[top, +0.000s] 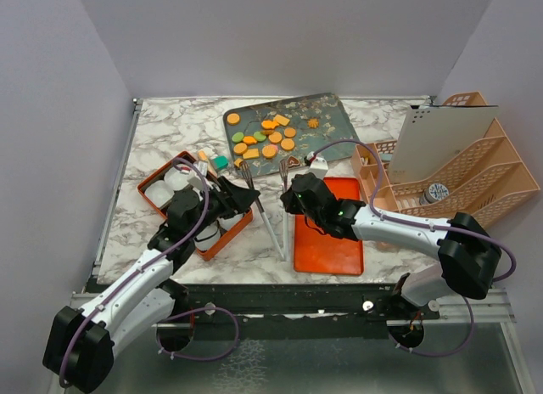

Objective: Pack the cookies

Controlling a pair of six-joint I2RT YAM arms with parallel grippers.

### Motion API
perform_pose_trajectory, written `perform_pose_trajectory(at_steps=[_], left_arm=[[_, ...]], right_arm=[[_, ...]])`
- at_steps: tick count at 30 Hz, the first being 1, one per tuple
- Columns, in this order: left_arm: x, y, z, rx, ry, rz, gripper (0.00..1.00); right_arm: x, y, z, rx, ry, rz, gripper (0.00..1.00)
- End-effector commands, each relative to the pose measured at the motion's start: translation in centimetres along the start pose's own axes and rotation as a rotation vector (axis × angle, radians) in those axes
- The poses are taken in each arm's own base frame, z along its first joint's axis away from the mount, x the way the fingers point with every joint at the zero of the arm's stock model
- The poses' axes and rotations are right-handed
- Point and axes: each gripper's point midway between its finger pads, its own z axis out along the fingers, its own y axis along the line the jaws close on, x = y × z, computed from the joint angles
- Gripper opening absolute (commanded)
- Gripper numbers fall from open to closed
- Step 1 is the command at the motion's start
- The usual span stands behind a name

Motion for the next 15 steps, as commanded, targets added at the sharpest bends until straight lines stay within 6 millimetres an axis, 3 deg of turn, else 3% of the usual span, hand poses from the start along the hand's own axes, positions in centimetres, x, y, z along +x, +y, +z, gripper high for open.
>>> perform_pose_trajectory(at_steps=[1,6,11,15], left_arm=[[0.6,-1.3,0.3,0.059,0.0,-0.025,0.65],[0.8,-1.1,0.6,0.047,-0.02,-0.059,0.52],[0.4,-0.7,0.4,0.036,-0.067,-0.124,0.3],[-0.1,-0.4,0.1,0.025,-0.108,-0.175,0.16]], right_arm=[[-2.2,3.1,-0.6,-0.102,-0.051,0.035,0.0],[-2.1,3.6,-0.6,-0.134,-0.052,0.033,0.0],[-2.2,4.3,-0.8,-0.19,-0.067,0.025,0.01],[-2.3,4.8,-1.0,-0.223,-0.074,0.006,0.1]])
